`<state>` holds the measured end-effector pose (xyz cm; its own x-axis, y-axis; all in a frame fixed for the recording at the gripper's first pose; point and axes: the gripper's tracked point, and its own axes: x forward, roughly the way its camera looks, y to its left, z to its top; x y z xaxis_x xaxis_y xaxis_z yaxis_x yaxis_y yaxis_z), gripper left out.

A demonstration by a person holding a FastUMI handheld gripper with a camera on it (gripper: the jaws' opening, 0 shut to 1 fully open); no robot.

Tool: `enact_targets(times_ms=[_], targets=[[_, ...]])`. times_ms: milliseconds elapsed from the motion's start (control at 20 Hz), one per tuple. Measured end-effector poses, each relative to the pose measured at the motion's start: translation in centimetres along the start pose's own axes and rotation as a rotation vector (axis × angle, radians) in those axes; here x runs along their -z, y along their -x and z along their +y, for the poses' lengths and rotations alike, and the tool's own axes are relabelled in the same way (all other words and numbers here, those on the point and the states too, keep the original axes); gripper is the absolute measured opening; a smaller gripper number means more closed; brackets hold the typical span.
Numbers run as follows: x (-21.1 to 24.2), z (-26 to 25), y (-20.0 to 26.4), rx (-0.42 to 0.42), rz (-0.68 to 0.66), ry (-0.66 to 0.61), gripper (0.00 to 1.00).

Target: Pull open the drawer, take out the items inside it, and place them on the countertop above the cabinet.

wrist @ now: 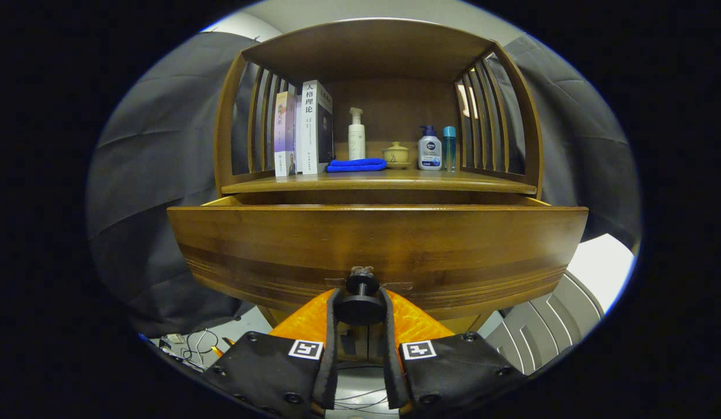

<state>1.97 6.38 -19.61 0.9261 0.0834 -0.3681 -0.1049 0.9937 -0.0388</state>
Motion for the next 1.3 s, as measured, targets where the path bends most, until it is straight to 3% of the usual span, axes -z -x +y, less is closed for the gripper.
enact_targets(times_ms=[800, 1300], targets=[[2.6, 1.5, 5.7, -0.046, -0.019, 0.048, 0.35], [3.2, 1.9, 6.8, -0.066, -0.016, 0.066, 0.35]])
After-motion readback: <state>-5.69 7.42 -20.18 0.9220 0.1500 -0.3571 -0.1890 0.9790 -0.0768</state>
